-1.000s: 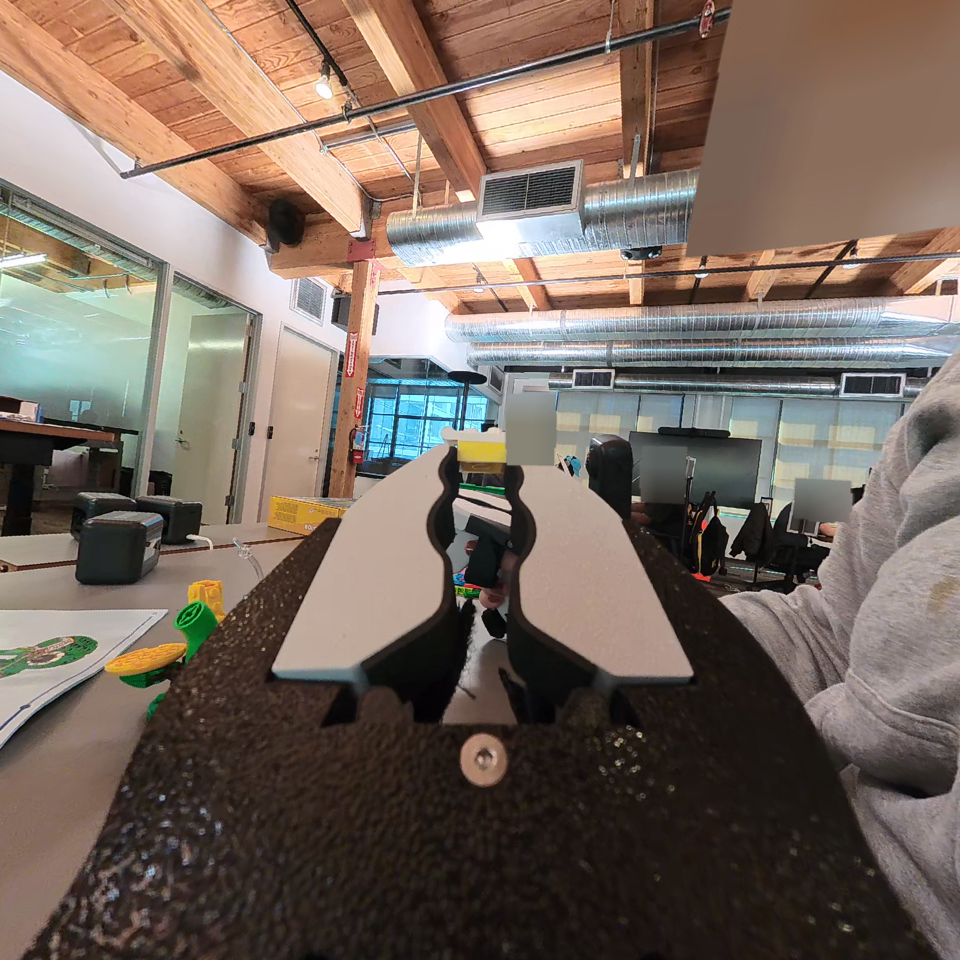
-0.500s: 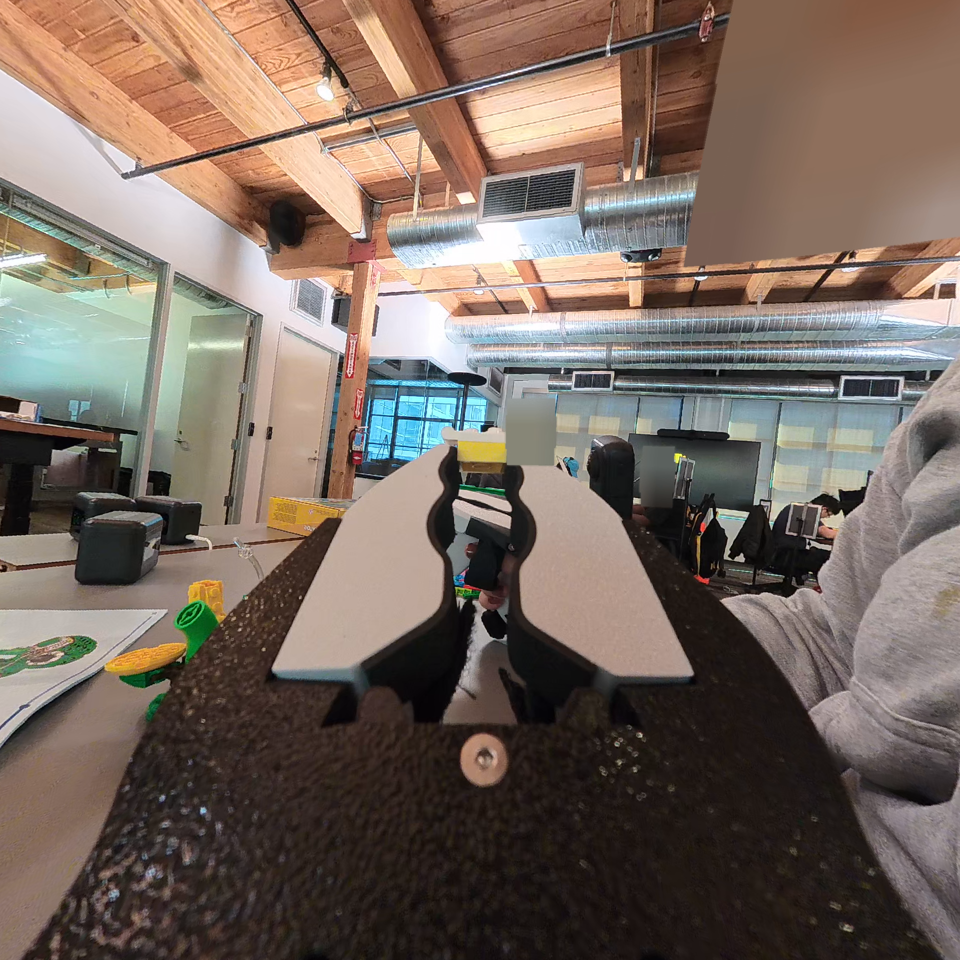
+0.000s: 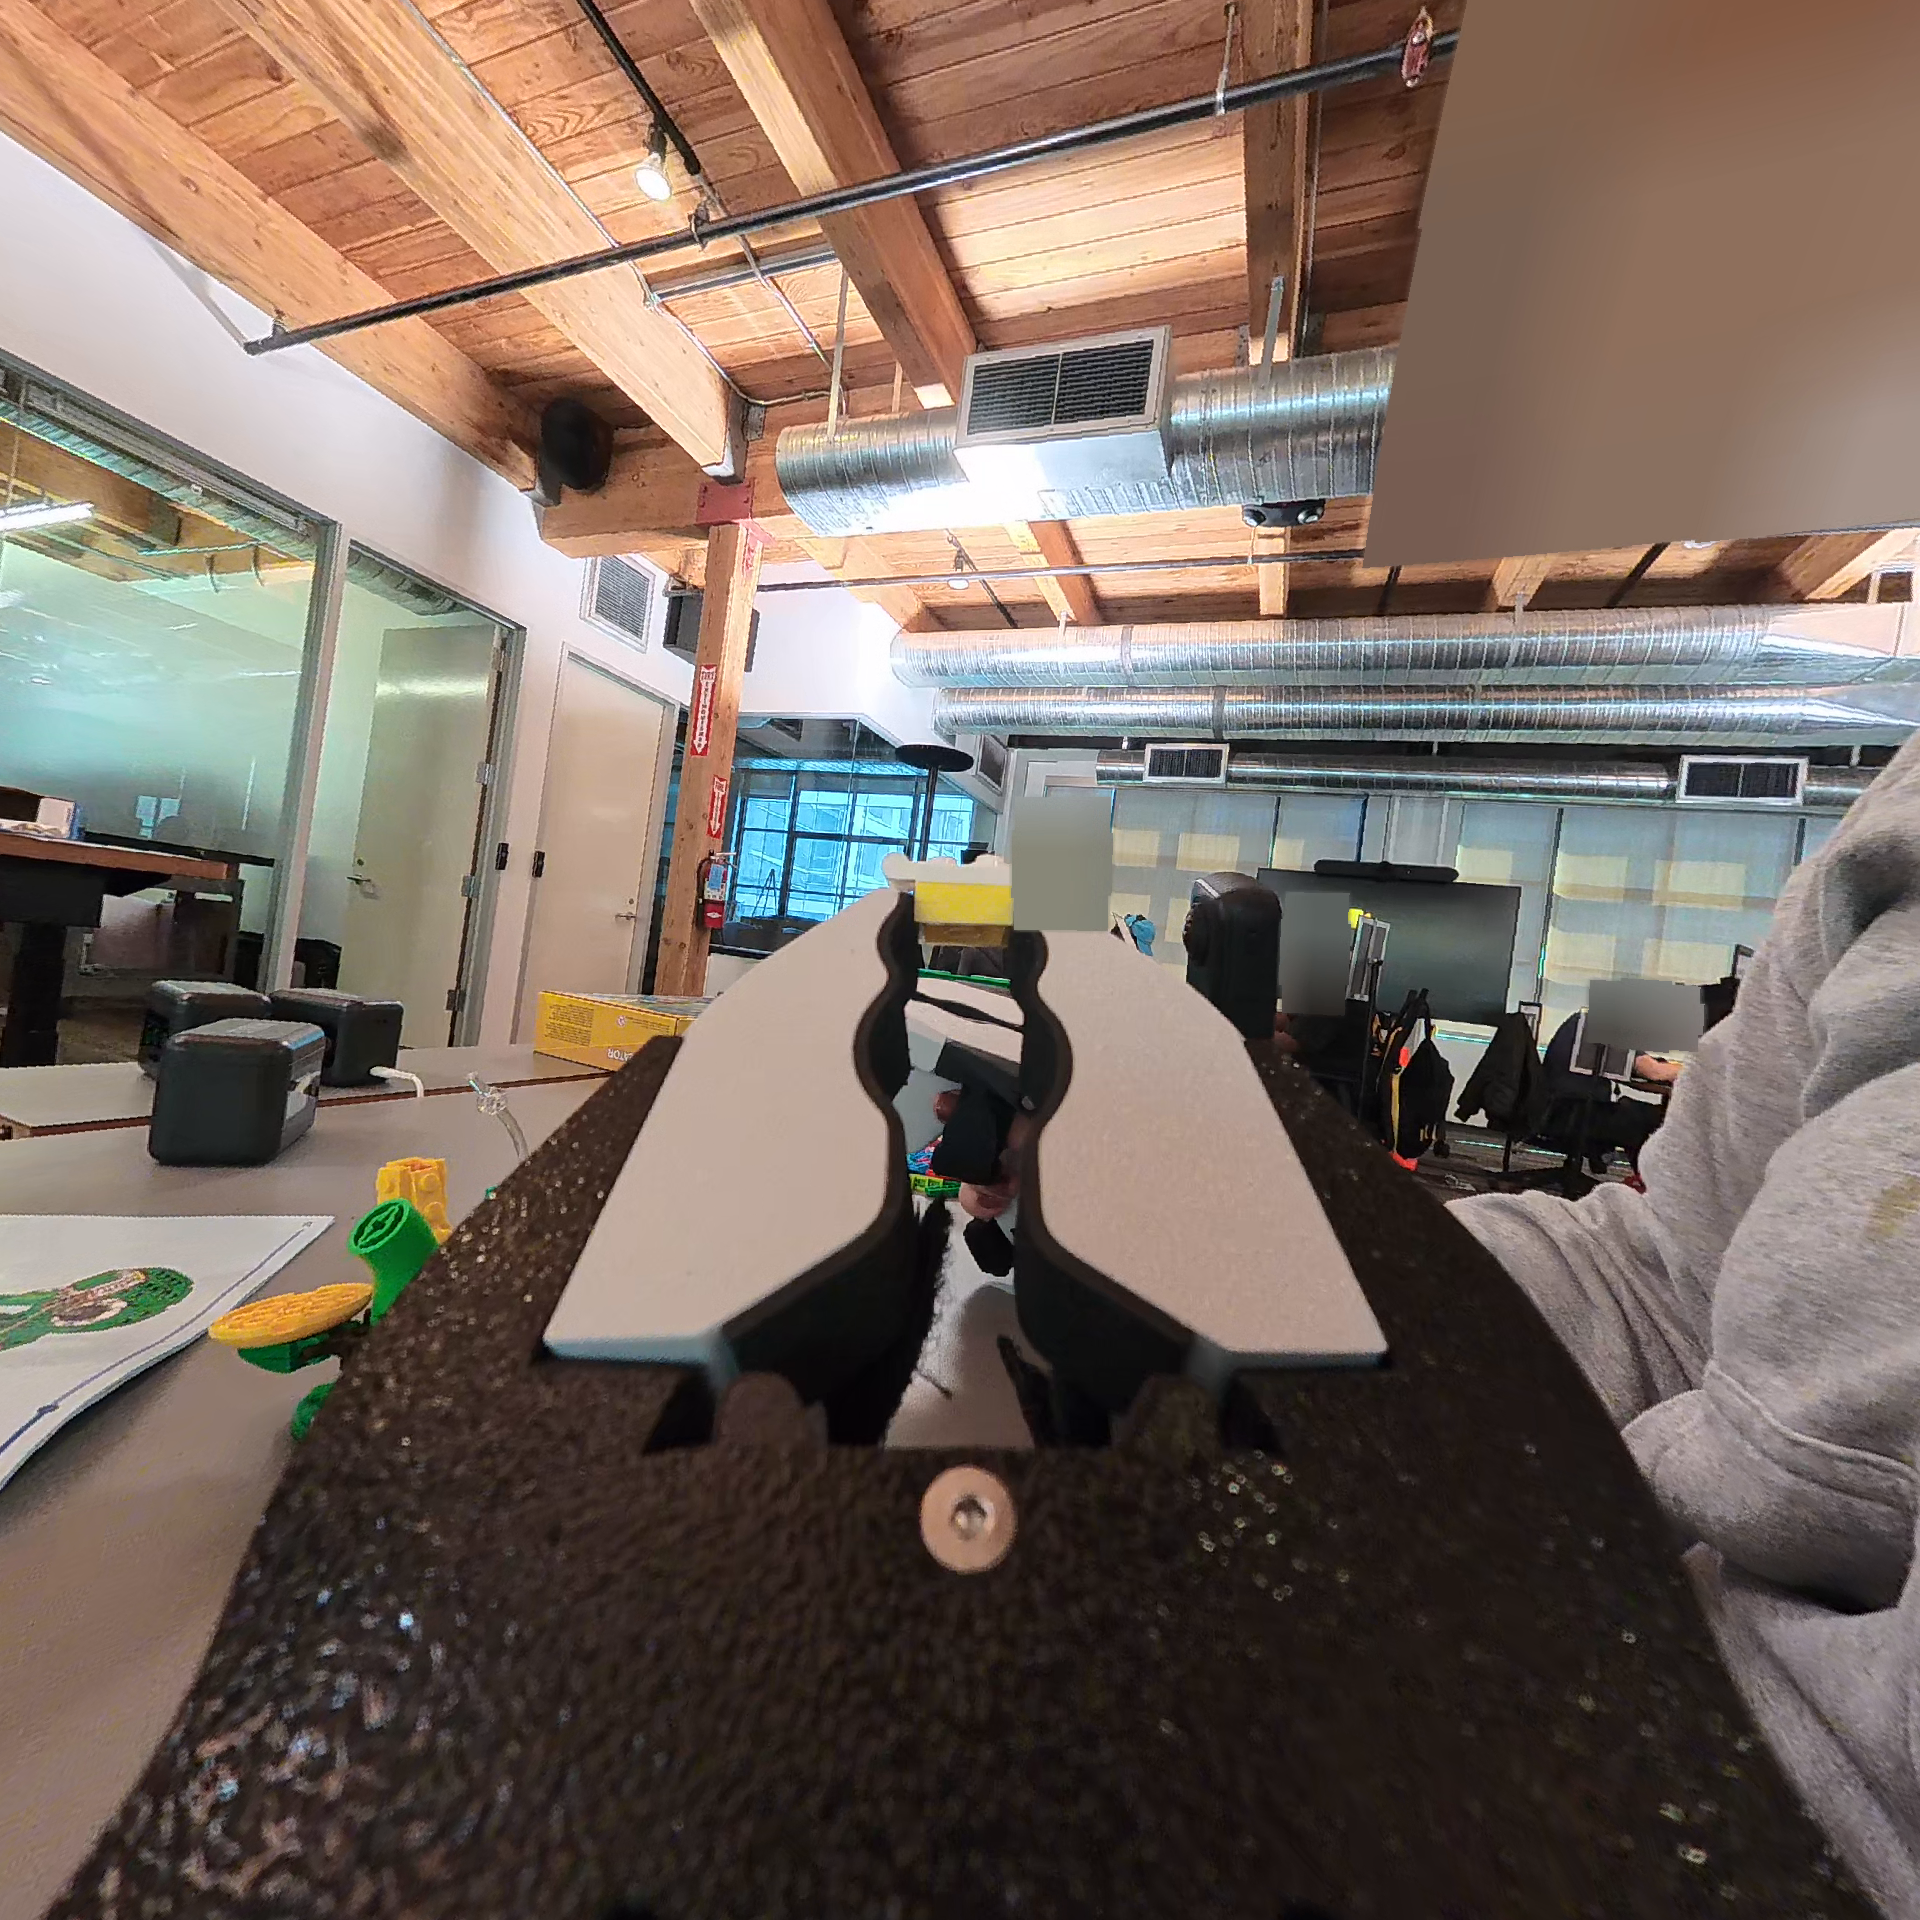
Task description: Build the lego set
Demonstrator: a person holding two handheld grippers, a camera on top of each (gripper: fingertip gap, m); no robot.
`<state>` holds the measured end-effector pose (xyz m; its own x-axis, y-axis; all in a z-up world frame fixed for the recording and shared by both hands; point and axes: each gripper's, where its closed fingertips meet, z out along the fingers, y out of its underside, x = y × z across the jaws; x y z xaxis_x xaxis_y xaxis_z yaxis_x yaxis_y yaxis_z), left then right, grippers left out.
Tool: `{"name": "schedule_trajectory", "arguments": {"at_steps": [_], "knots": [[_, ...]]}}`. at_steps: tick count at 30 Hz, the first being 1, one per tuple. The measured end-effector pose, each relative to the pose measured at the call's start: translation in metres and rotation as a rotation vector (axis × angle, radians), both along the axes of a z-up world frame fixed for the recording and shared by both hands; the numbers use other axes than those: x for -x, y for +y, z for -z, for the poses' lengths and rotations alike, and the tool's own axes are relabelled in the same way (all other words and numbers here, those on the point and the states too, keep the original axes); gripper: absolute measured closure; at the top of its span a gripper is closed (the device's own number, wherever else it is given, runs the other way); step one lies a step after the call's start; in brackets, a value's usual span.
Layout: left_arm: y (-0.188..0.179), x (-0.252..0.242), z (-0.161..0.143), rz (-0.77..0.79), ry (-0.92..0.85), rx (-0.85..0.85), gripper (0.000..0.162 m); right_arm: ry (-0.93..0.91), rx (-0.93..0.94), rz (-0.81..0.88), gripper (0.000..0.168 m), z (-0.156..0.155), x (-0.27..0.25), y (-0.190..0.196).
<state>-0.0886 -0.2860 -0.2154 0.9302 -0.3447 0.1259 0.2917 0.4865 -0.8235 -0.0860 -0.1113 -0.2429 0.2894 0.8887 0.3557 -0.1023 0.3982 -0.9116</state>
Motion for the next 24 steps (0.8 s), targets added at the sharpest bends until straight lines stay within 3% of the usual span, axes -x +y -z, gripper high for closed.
{"name": "schedule_trajectory", "arguments": {"at_steps": [13,20,24], "knots": [[0.000,0.001,0.000,0.000,-0.008,0.000,0.146,-0.030,-0.060,-0.028,0.168,0.002,0.002,-0.010],[0.001,0.003,0.000,0.011,-0.030,0.006,0.146,-0.036,-0.159,-0.368,0.158,0.003,-0.001,-0.076],[0.002,-0.003,0.001,0.103,-0.060,0.025,0.146,0.019,-0.213,-0.566,0.149,-0.016,-0.018,-0.133]]}}
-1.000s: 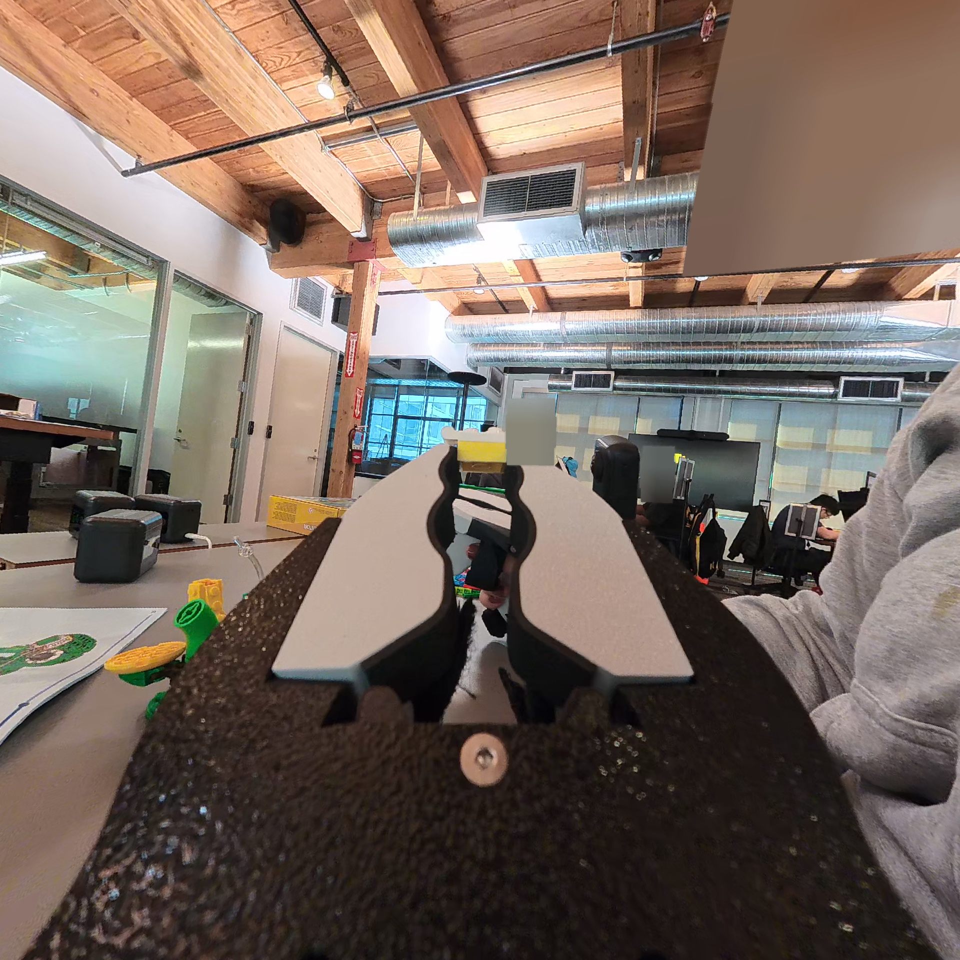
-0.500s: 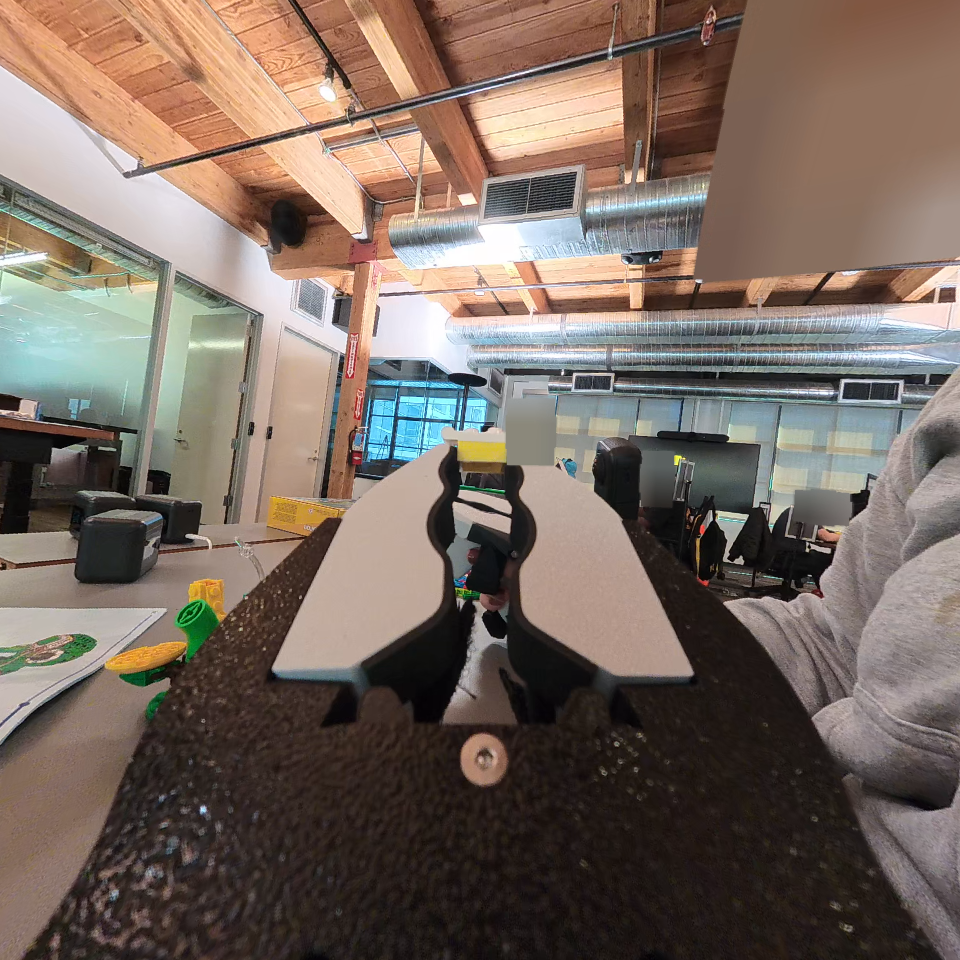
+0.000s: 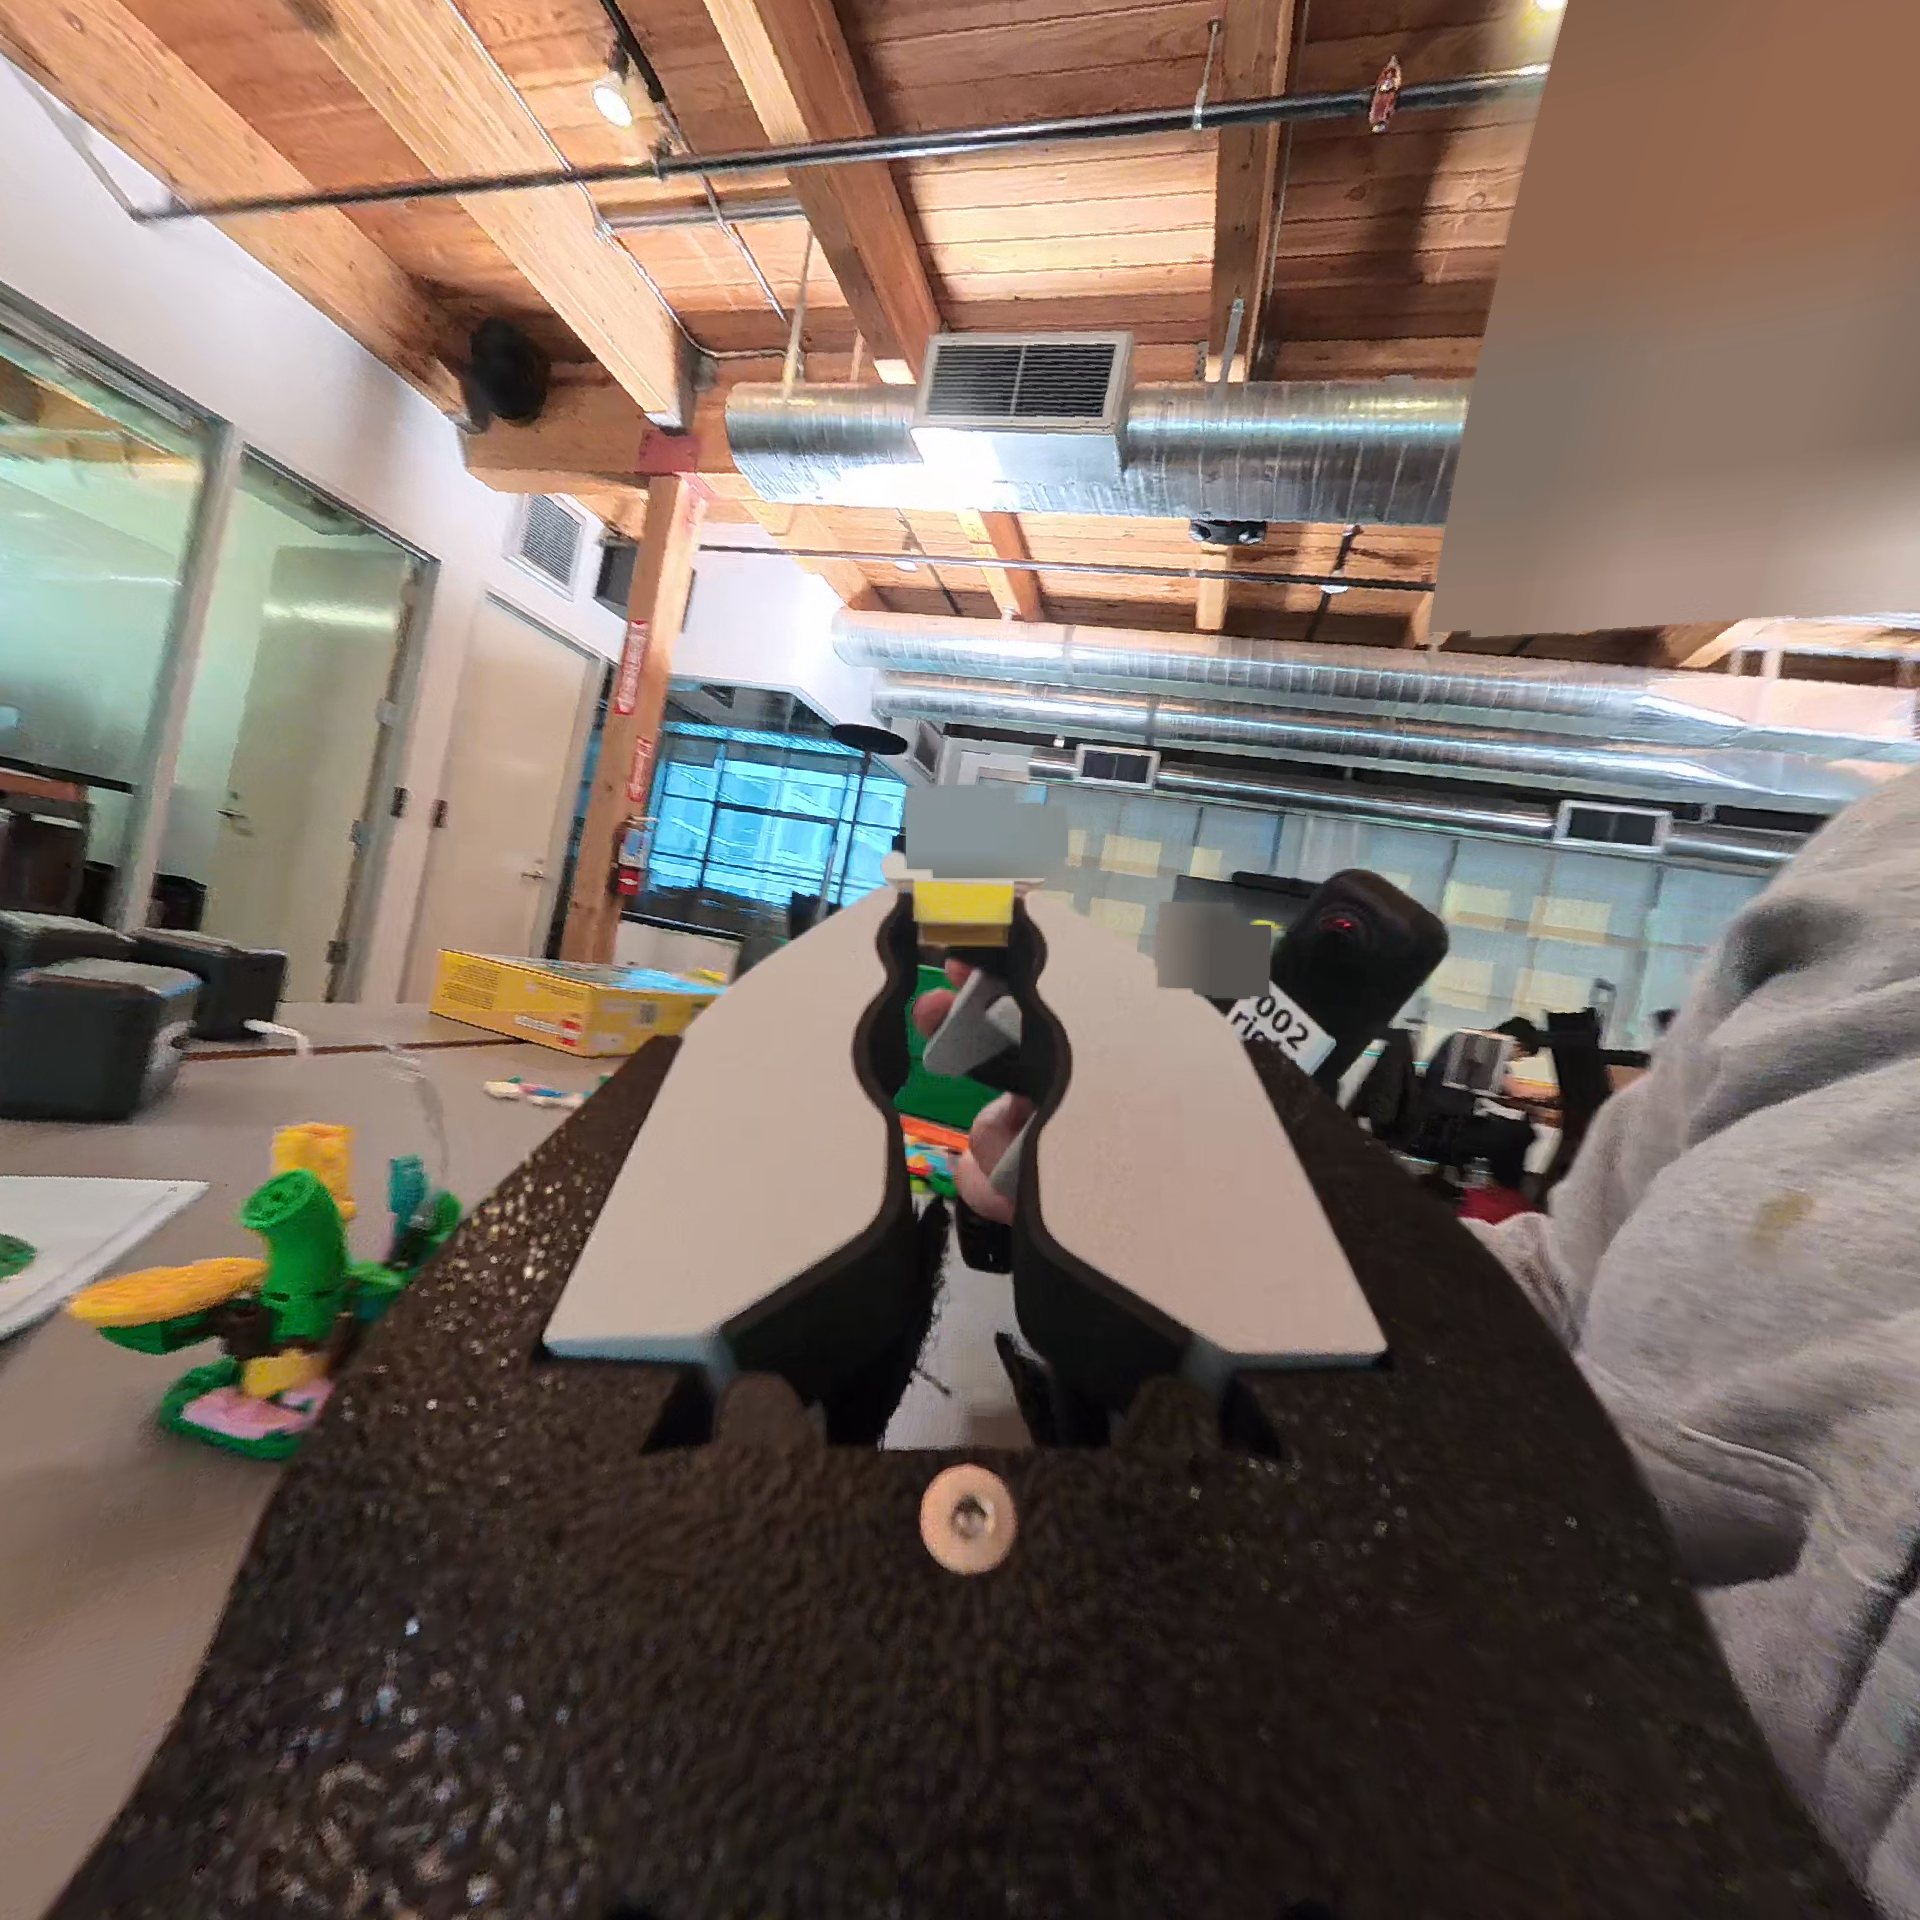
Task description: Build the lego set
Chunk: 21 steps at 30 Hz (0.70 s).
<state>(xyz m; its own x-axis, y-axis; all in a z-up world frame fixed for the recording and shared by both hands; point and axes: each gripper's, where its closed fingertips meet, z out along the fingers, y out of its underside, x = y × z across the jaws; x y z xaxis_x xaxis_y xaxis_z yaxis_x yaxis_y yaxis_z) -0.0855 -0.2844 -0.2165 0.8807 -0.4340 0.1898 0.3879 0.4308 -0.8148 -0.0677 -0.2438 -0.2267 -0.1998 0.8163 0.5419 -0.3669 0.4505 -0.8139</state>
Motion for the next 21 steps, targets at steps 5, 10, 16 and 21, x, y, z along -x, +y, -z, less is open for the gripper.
{"name": "schedule_trajectory", "arguments": {"at_steps": [5,10,16,21], "knots": [[-0.001,-0.017,0.002,0.214,-0.048,0.042,0.146,0.051,-0.183,-0.039,0.147,-0.010,-0.009,-0.044],[-0.005,-0.031,0.003,0.407,-0.086,0.084,0.146,0.083,-0.408,0.053,0.150,-0.008,-0.006,-0.049],[-0.001,-0.030,0.005,0.432,-0.123,0.117,0.146,0.088,-0.513,0.126,0.165,-0.004,-0.004,-0.045],[0.006,-0.017,0.007,0.150,-0.028,0.107,0.129,-0.043,-0.577,0.264,0.165,0.010,0.003,-0.022]]}}
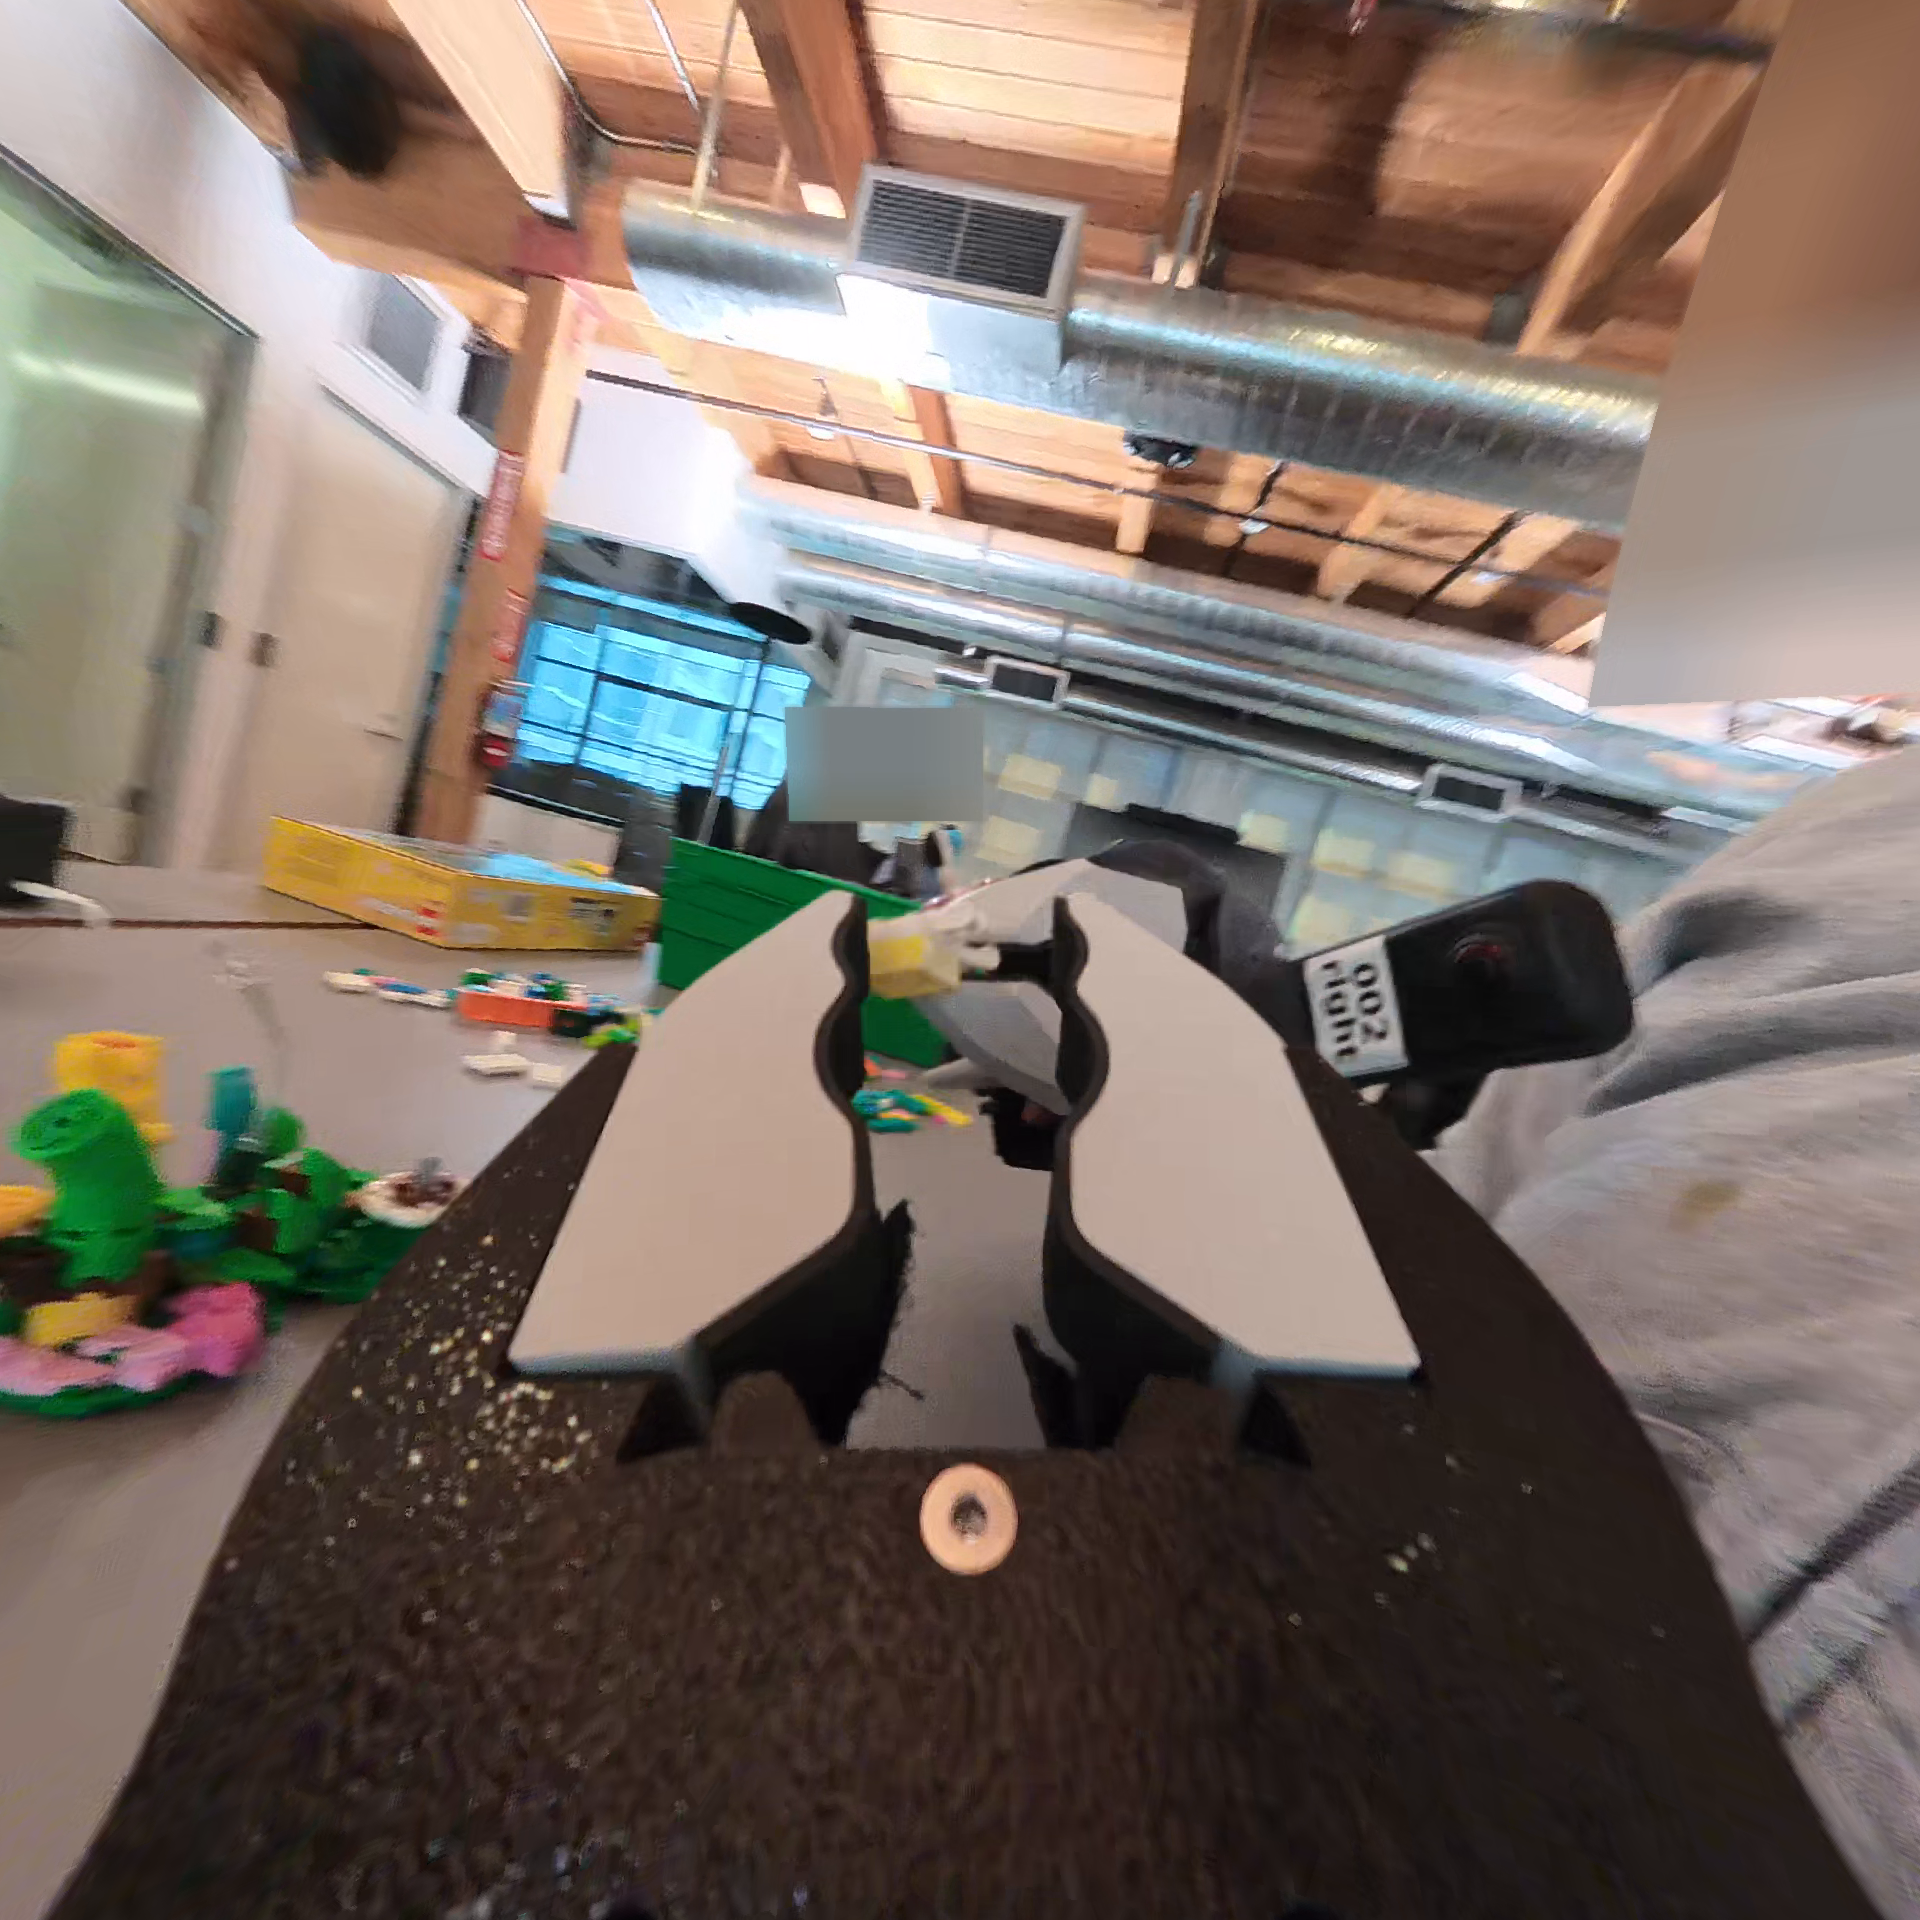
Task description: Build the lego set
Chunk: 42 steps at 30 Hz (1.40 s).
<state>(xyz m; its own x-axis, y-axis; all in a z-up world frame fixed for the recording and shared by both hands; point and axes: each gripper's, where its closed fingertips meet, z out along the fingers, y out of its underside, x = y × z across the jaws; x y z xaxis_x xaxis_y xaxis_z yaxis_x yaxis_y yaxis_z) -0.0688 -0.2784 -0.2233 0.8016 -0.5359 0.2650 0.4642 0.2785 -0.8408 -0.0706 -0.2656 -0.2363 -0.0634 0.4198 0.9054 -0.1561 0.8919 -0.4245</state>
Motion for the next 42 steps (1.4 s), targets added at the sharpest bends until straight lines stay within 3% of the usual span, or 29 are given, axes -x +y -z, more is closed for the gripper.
{"name": "schedule_trajectory", "arguments": {"at_steps": [9,16,26,28,32,38,42], "knots": [[0.021,-0.005,0.021,-0.310,0.356,0.164,0.121,-0.129,0.082,0.134,0.165,0.010,-0.007,0.022],[0.023,-0.001,0.027,-0.513,0.559,0.169,0.138,-0.187,0.238,0.115,0.165,0.011,-0.004,0.013],[0.017,0.000,0.020,-0.495,0.520,0.120,0.147,-0.195,0.321,0.040,0.165,0.006,-0.007,0.003],[0.014,0.001,0.016,-0.475,0.466,0.097,0.147,-0.178,0.381,-0.018,0.155,-0.001,-0.010,-0.003],[0.003,-0.005,-0.002,-0.280,0.247,0.031,0.147,-0.179,0.542,-0.163,0.141,-0.019,-0.021,-0.011],[-0.021,-0.036,-0.022,0.472,-0.214,-0.003,0.148,-0.325,0.855,-0.511,0.139,-0.036,-0.041,-0.035],[-0.021,-0.048,-0.017,0.558,-0.207,0.040,0.148,-0.366,0.909,-0.568,0.139,-0.041,-0.044,-0.040]]}}
